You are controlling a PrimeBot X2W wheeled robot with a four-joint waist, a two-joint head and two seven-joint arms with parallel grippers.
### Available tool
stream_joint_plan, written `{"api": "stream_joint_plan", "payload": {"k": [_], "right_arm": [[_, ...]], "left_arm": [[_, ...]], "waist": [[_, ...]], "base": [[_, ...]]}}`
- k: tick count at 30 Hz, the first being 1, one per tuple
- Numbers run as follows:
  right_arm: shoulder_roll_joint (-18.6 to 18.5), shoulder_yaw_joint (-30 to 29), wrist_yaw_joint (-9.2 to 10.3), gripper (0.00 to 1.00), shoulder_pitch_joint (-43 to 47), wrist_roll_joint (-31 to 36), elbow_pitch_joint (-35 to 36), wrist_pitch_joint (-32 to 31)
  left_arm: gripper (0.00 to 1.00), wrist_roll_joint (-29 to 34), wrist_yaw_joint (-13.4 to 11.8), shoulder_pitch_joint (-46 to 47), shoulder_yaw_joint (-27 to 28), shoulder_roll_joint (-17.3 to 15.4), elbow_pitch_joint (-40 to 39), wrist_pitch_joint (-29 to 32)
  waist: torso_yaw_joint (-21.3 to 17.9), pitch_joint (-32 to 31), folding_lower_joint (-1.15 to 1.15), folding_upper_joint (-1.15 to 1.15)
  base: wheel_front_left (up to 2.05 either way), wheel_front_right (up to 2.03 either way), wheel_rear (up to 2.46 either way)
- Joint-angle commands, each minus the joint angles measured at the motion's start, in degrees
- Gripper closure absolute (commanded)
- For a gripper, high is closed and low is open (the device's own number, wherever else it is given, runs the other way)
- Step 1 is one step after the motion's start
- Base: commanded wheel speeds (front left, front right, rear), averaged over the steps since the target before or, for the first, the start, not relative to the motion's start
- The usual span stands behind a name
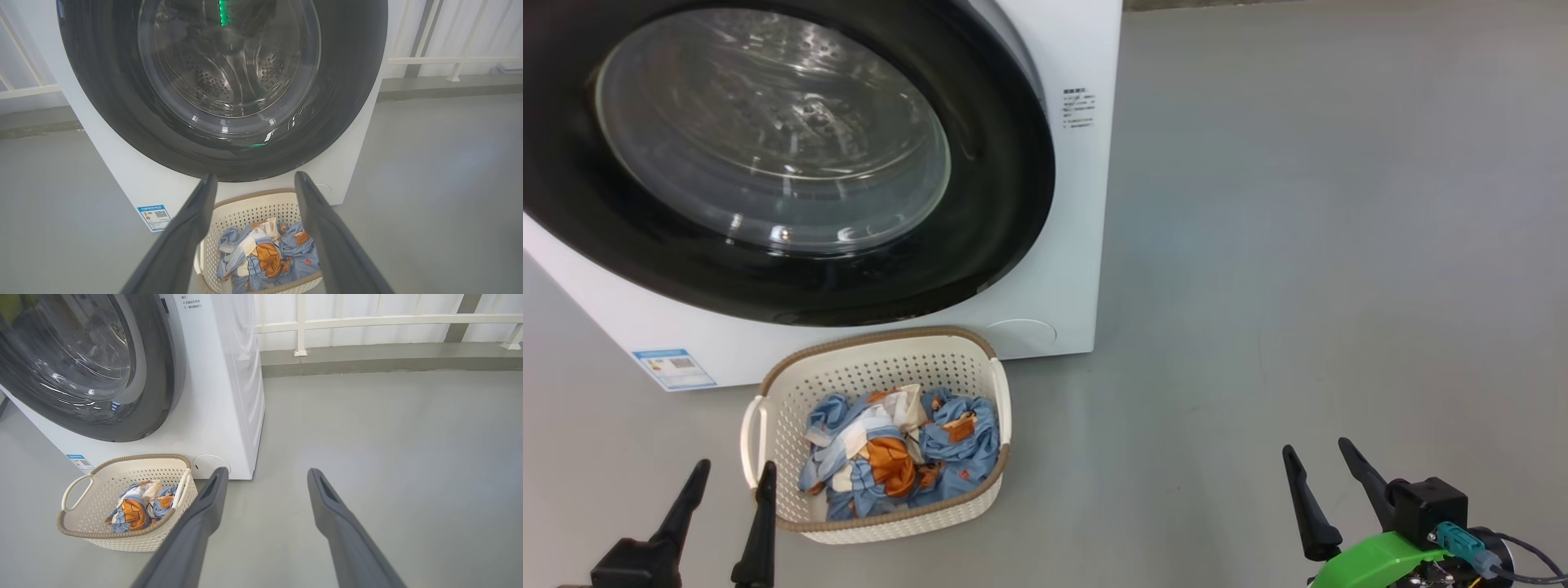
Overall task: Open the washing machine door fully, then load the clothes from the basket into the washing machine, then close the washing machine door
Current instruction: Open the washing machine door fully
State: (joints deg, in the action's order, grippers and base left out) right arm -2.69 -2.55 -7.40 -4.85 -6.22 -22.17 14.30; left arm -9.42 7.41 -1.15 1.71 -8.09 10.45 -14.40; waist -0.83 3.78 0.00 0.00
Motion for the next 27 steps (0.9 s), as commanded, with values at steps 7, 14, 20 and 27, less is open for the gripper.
{"api": "stream_joint_plan", "payload": {"k": [7,14,20,27], "right_arm": [[-0.2,2.0,-0.09,0.20,-2.9,-1.1,1.7,0.7],[-0.2,3.5,-0.09,1.00,-5.4,-7.6,4.6,0.7],[-0.2,3.8,-0.09,1.00,-11.4,-21.8,10.3,0.7],[-0.2,6.0,-0.09,1.00,-21.5,-42.1,14.7,0.7]], "left_arm": [[0.00,-0.8,0.1,2.1,1.4,-0.6,-1.6,-0.6],[0.00,-1.2,0.1,2.6,1.1,0.2,-1.5,-0.6],[0.00,-1.7,0.1,3.6,0.6,0.6,-1.8,-0.6],[0.00,-2.9,0.1,6.2,-0.4,0.9,-2.3,-0.6]], "waist": [[0.0,0.5,0.00,0.00],[0.4,1.1,0.00,0.00],[0.7,2.3,0.00,0.00],[2.6,5.5,0.00,0.00]], "base": [[0.08,0.08,-0.16],[0.00,0.00,0.00],[0.00,0.00,0.00],[0.00,0.00,0.00]]}}
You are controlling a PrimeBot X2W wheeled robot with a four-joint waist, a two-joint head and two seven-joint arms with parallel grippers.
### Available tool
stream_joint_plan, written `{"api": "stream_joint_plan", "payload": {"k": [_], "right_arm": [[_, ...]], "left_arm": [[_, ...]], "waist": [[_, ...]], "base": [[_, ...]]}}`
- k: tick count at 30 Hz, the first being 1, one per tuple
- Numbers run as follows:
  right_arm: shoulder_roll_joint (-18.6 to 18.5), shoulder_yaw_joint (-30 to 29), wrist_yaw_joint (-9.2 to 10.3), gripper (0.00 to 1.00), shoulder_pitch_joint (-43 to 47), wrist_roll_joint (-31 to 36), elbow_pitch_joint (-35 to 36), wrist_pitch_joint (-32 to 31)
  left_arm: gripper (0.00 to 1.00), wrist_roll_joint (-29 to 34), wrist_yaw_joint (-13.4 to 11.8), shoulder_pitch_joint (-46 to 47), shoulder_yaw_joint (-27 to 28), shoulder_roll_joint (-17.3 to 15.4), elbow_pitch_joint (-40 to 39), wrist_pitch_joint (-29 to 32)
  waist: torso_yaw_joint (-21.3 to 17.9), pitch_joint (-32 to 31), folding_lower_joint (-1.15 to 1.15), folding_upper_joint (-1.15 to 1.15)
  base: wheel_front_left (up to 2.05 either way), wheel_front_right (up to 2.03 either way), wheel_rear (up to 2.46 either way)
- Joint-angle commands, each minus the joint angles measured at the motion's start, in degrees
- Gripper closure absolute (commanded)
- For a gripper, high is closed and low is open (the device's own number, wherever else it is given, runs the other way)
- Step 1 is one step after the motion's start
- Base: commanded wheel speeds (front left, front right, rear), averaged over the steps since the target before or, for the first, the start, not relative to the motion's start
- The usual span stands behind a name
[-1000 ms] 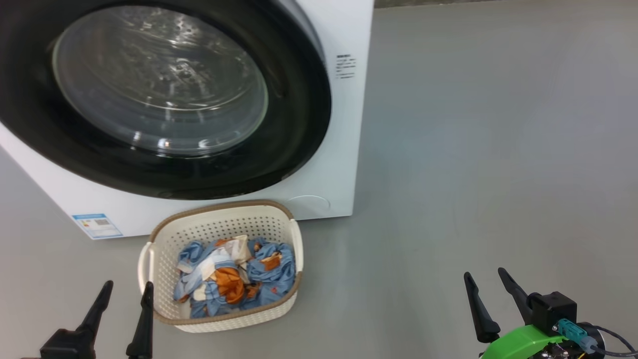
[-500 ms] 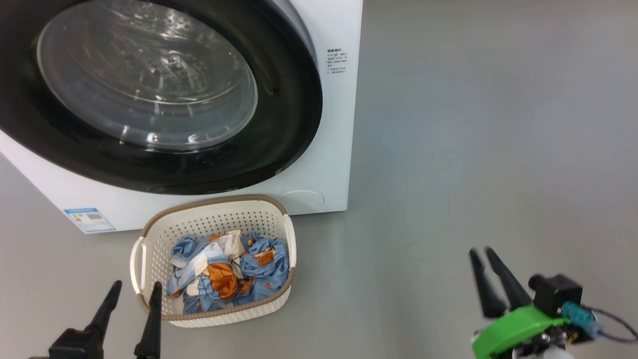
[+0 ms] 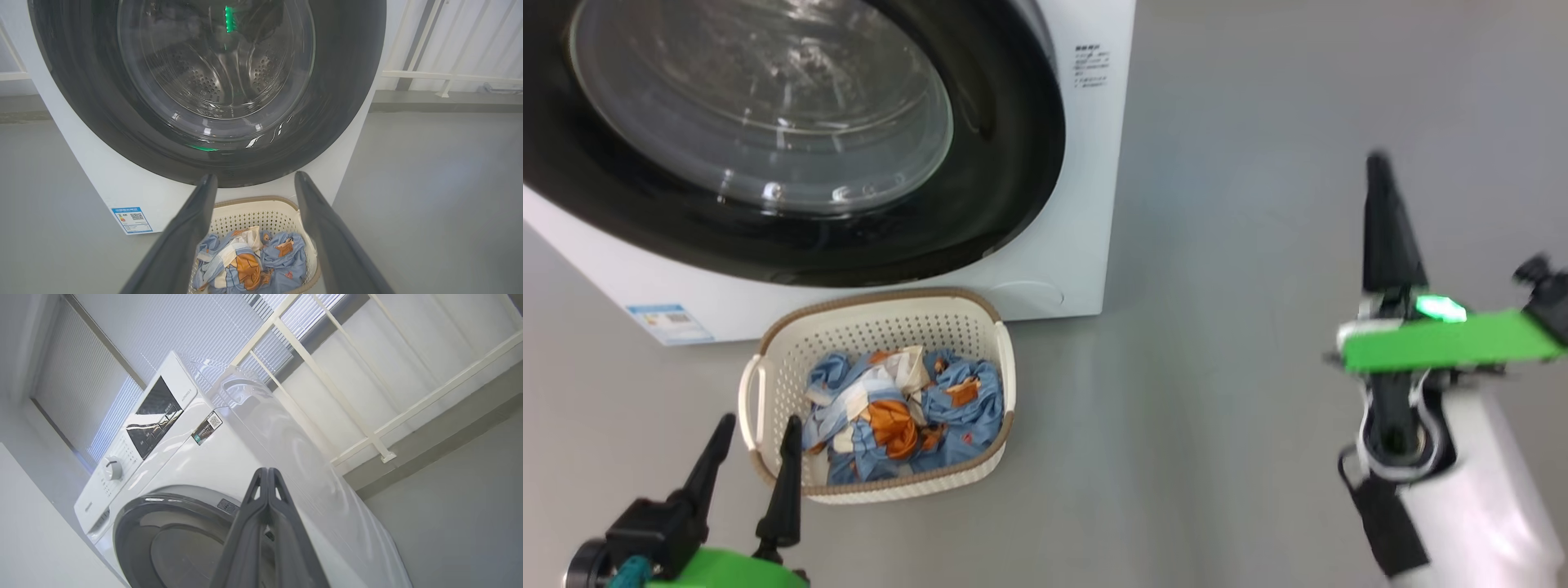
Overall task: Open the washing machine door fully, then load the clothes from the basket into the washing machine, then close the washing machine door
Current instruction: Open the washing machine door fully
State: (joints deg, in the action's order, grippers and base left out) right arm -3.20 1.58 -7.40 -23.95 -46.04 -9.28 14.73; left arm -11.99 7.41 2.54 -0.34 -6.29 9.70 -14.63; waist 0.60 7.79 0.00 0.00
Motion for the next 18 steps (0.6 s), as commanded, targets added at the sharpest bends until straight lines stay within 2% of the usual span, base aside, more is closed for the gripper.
{"api": "stream_joint_plan", "payload": {"k": [1,3,5,8,13,18], "right_arm": [[0.3,1.8,-0.09,1.00,-2.4,-2.3,1.8,0.3],[0.3,1.9,-0.09,1.00,-6.9,-10.1,0.9,0.3],[0.2,2.2,-0.09,1.00,-8.3,-12.7,0.1,0.3],[-2.1,6.0,-0.09,1.00,-12.2,-22.6,-3.8,-0.5],[-5.9,7.2,-0.09,1.00,-17.9,-37.8,-8.6,-7.1],[-9.6,7.0,-0.09,1.00,-21.9,-43.2,-12.8,-14.6]], "left_arm": [[0.00,-0.3,0.1,2.6,1.6,-0.9,-1.5,-0.4],[0.00,-0.8,0.1,4.1,1.0,-0.9,-1.5,-0.4],[0.00,-1.0,0.1,4.6,0.8,-0.9,-1.5,-0.4],[0.00,-1.4,0.1,6.0,0.1,-0.8,-1.2,-0.4],[0.00,-2.0,0.1,7.6,-1.4,-0.6,-0.4,-0.4],[0.00,-2.6,0.1,8.8,-2.3,-0.2,-0.1,-0.4]], "waist": [[1.2,1.4,0.00,0.00],[2.5,3.1,0.00,0.00],[3.0,3.6,0.00,0.00],[4.5,4.8,0.00,0.00],[7.0,6.2,0.00,0.00],[9.3,7.4,0.00,0.00]], "base": [[0.00,0.00,0.00],[0.00,0.00,0.00],[0.00,0.00,0.00],[0.00,0.00,0.00],[0.00,0.00,0.00],[0.00,0.00,0.00]]}}
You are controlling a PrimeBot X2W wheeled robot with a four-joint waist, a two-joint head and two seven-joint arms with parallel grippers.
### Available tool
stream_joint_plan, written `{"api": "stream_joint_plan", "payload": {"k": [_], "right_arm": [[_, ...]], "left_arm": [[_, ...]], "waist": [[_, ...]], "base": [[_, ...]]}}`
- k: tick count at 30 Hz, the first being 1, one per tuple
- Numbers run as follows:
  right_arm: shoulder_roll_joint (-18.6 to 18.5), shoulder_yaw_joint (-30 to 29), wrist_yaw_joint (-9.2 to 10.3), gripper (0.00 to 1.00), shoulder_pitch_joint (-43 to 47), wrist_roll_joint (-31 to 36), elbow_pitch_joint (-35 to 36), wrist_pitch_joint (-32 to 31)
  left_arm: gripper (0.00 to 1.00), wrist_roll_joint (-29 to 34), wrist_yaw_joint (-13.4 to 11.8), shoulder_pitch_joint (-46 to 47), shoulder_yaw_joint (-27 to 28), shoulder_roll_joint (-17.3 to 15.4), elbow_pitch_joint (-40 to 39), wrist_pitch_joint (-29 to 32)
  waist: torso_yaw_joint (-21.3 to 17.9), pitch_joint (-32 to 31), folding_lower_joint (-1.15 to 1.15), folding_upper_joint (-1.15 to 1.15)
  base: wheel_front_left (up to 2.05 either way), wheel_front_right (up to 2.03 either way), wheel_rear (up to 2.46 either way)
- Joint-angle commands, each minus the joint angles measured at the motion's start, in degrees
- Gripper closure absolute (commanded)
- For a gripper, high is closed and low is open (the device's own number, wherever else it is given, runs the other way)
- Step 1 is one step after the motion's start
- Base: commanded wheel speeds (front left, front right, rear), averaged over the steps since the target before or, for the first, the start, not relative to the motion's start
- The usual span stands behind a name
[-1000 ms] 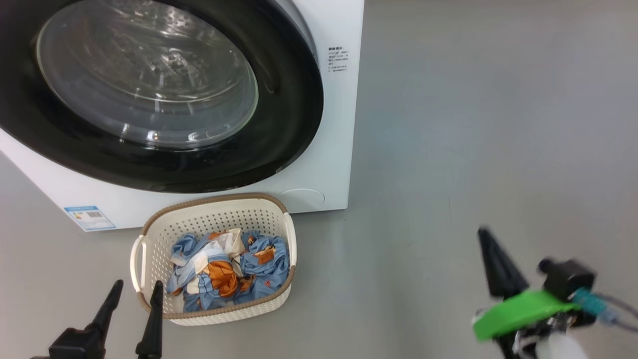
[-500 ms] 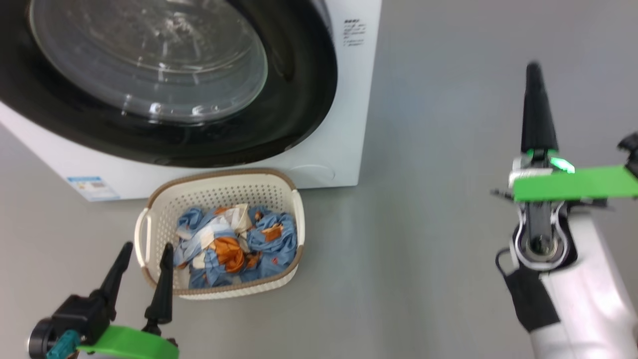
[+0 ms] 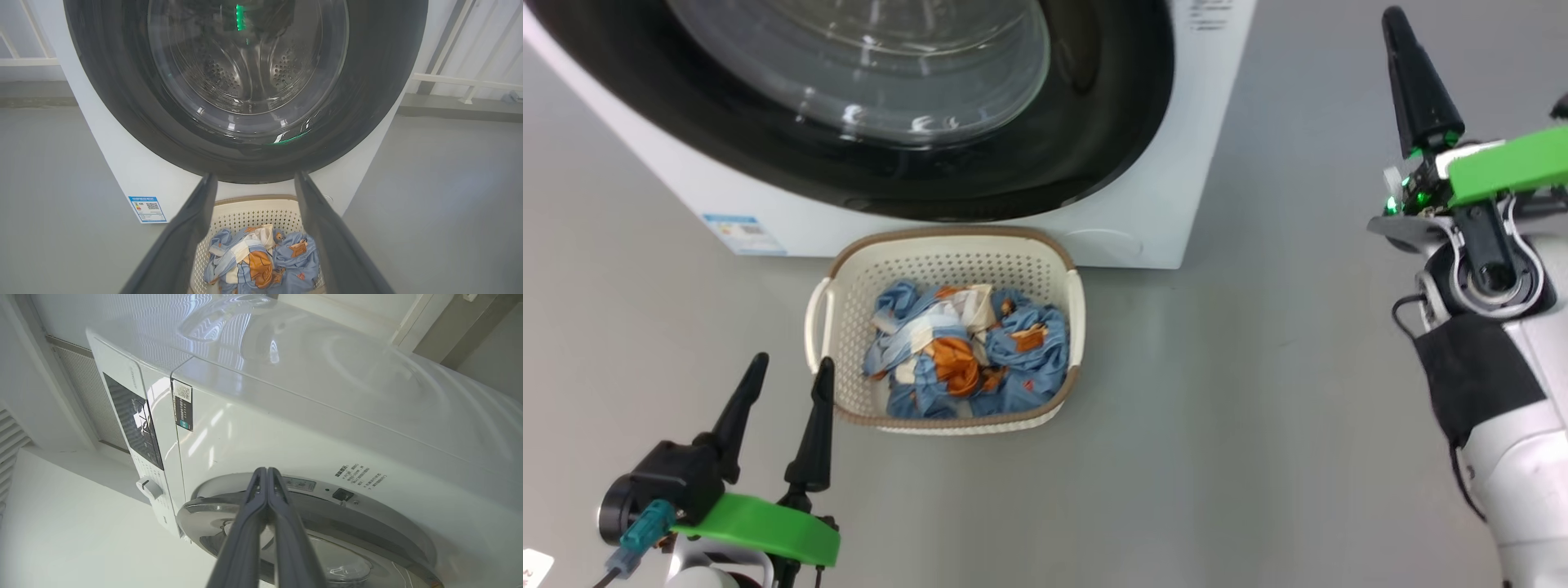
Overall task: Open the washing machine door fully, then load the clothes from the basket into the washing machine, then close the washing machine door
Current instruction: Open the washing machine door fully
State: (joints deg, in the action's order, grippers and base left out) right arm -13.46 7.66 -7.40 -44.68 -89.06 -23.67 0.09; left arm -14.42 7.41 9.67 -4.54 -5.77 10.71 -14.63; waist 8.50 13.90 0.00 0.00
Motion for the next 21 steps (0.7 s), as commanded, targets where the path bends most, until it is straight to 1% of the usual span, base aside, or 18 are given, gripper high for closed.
{"api": "stream_joint_plan", "payload": {"k": [1,7,8,14,21], "right_arm": [[0.0,1.2,-0.09,1.00,-1.9,-0.5,0.8,-1.4],[-2.4,2.3,-0.09,1.00,-7.0,-2.0,-3.8,-8.5],[-2.9,2.7,-0.09,1.00,-8.7,-2.4,-5.1,-10.9],[-3.0,2.6,-0.09,1.00,-13.6,-4.8,-8.5,-17.6],[-2.9,3.5,-0.09,1.00,-18.7,-4.5,-11.6,-22.1]], "left_arm": [[0.00,-0.2,0.1,1.8,1.7,-0.7,-1.2,-0.4],[0.00,-0.8,0.1,3.0,0.2,-0.6,-1.6,-0.4],[0.00,-1.1,0.1,3.3,-0.3,-0.6,-1.7,-0.4],[0.00,-1.6,0.1,4.1,-1.3,-0.5,-1.9,-0.4],[0.00,-2.4,0.1,5.2,-2.6,-0.3,-2.4,-0.4]], "waist": [[1.8,1.7,0.00,0.00],[3.7,4.0,0.00,0.00],[4.2,4.6,0.00,0.00],[5.6,6.7,0.00,0.00],[7.2,9.0,0.00,0.00]], "base": [[0.00,0.00,0.00],[0.00,0.00,0.00],[0.00,0.00,0.00],[0.00,0.00,0.00],[0.00,0.00,0.00]]}}
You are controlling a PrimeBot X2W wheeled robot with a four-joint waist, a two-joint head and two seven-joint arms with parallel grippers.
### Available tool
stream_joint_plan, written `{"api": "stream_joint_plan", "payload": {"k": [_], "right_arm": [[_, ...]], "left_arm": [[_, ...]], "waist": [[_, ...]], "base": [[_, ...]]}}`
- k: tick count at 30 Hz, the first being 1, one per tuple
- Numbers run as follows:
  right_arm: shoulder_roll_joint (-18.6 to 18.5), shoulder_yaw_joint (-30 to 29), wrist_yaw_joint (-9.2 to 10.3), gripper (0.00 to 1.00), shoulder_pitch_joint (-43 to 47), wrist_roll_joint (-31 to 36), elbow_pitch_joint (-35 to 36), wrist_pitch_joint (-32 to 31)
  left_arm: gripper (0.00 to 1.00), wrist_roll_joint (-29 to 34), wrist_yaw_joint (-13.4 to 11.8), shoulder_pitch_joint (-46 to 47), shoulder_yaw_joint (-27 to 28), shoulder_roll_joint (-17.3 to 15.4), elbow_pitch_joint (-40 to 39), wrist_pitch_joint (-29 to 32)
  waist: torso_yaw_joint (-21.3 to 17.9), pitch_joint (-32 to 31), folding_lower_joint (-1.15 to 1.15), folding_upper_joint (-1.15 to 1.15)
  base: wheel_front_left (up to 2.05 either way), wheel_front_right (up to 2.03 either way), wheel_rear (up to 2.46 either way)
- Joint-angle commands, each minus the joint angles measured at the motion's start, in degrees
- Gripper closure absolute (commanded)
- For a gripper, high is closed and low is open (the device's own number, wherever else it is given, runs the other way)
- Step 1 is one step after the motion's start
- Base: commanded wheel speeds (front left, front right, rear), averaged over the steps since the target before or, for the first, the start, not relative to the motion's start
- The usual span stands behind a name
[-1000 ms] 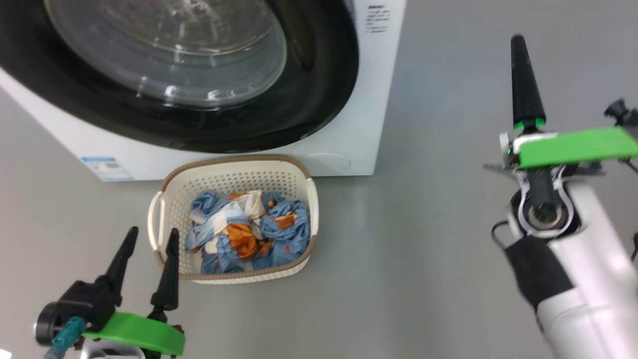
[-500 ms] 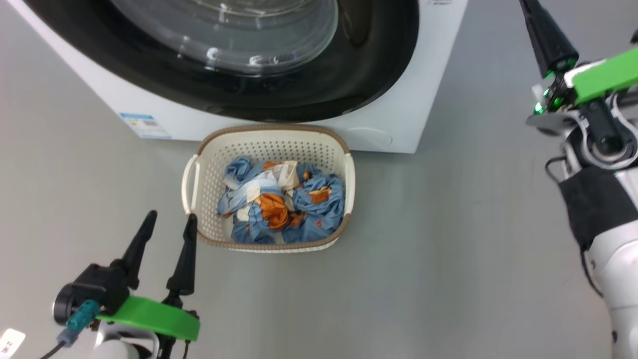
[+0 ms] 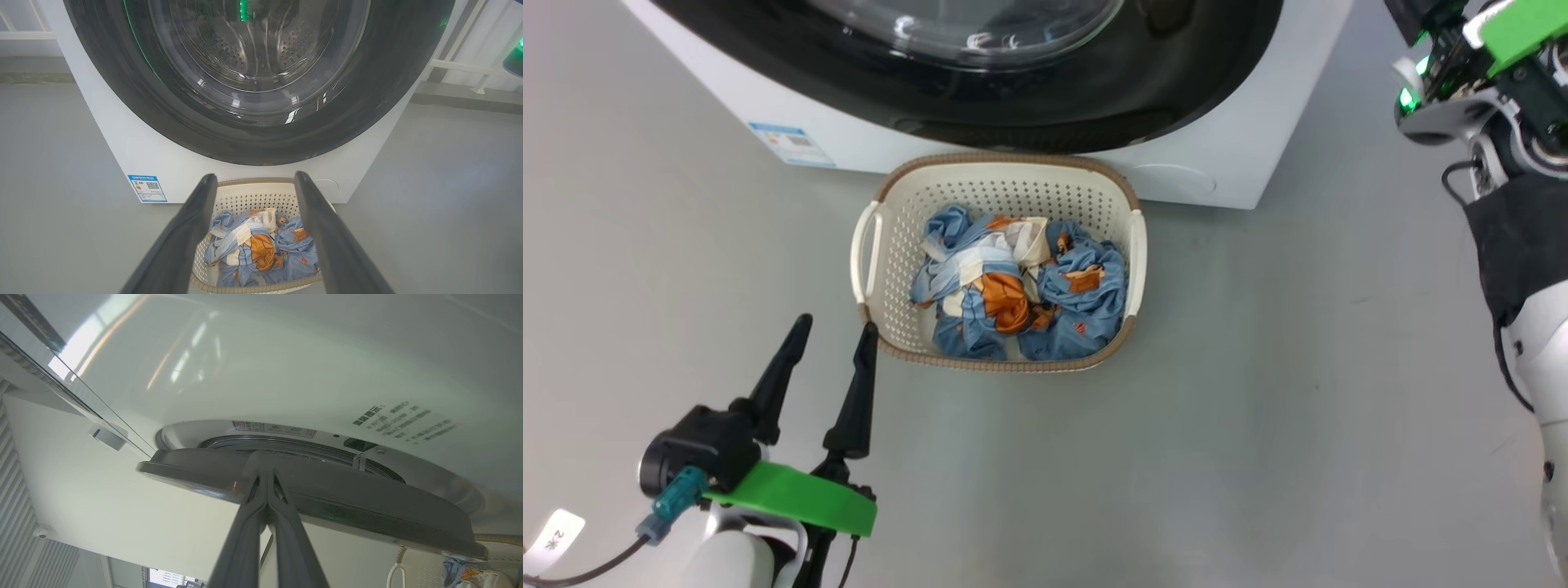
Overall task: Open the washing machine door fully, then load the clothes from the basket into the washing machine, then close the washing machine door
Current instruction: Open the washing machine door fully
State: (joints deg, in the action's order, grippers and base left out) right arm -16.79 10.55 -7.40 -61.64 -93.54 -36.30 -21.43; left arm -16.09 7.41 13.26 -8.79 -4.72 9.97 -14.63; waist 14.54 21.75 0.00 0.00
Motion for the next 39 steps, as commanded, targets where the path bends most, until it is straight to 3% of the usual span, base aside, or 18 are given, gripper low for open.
{"api": "stream_joint_plan", "payload": {"k": [1,22,39], "right_arm": [[0.4,0.5,-0.09,1.00,-2.3,0.1,0.6,-0.7],[1.3,2.7,-0.09,1.00,-10.2,3.4,-3.8,-3.9],[3.3,7.6,-0.09,1.00,0.1,3.5,-0.4,-9.9]], "left_arm": [[0.00,-0.8,0.1,1.8,1.4,-1.3,-1.7,-0.4],[0.00,-2.1,0.1,4.4,-0.4,-0.4,-2.2,-0.4],[0.00,-0.7,0.1,1.5,-0.1,-1.1,-1.3,-0.4]], "waist": [[1.4,1.5,0.00,0.00],[4.3,5.2,0.00,0.00],[3.0,-0.9,0.00,0.00]], "base": [[0.00,0.00,0.00],[0.00,0.00,0.00],[0.00,0.00,0.00]]}}
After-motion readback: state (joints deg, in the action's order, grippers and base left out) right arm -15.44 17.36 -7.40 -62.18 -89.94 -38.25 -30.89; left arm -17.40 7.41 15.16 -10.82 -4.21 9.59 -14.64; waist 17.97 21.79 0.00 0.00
